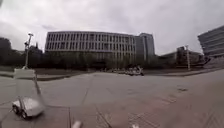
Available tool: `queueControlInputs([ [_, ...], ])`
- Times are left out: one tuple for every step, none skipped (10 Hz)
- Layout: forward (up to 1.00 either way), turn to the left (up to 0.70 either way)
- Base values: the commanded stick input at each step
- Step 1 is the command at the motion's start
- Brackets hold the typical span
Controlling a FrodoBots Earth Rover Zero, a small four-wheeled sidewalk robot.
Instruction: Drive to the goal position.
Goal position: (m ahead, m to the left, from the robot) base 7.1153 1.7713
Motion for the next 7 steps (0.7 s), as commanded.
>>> queueControlInputs([
  [0.7,0.0],
  [0.7,0.0],
  [0.7,0.0],
  [0.7,0.0],
  [0.7,0.0],
  [0.7,0.0],
  [0.7,0.0],
])
